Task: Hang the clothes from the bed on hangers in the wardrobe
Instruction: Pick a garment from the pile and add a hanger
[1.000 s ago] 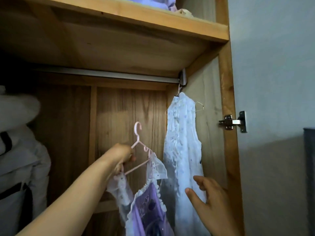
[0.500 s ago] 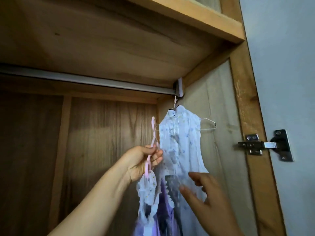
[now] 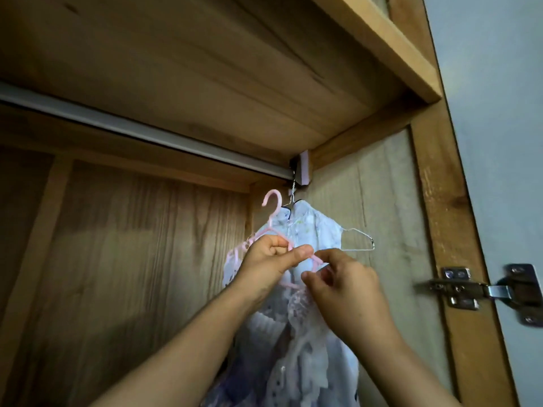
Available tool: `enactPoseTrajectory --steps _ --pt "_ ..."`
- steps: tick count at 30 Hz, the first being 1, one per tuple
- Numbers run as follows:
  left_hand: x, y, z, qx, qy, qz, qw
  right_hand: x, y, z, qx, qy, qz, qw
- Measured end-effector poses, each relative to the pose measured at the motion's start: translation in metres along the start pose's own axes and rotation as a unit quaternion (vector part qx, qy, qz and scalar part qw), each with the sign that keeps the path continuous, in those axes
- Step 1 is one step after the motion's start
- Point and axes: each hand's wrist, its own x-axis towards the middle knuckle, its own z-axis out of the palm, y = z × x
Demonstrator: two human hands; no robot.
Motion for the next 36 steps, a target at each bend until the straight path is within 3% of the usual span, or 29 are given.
enactPoseTrajectory --steps 5,11,15,18,21,28,36 --pt "0.024 0.006 0.003 0.064 -0.029 0.065 0.995 0.032 -0.007 -0.010 -0.136 0.072 -0.006 0.988" --pt "0.048 0.012 -0.004 0.155 -0.040 0.105 0.982 0.078 -0.001 -0.012 -0.076 0.168 -0.025 0.983" --pt "0.062 -0.001 -0.038 0.395 0.022 0.165 0.903 0.104 0.006 -0.003 -0.049 0.195 -0.016 0.979" --pt "0.064 -0.009 -0.058 0.473 0.037 0.163 0.865 0.131 0.005 -0.001 -0.046 0.229 -0.008 0.972" --pt "0.068 -0.019 -0.068 0.500 0.035 0.170 0.848 0.158 0.003 -0.002 -0.055 0.257 -0.007 0.965" --pt "0.075 -0.043 -0.081 0.516 0.034 0.207 0.831 0.193 0.013 0.025 -0.080 0.241 0.007 0.967" --pt "0.072 -0.070 -0.102 0.512 0.027 0.223 0.829 0.190 0.040 0.061 -0.097 0.147 -0.011 0.984"
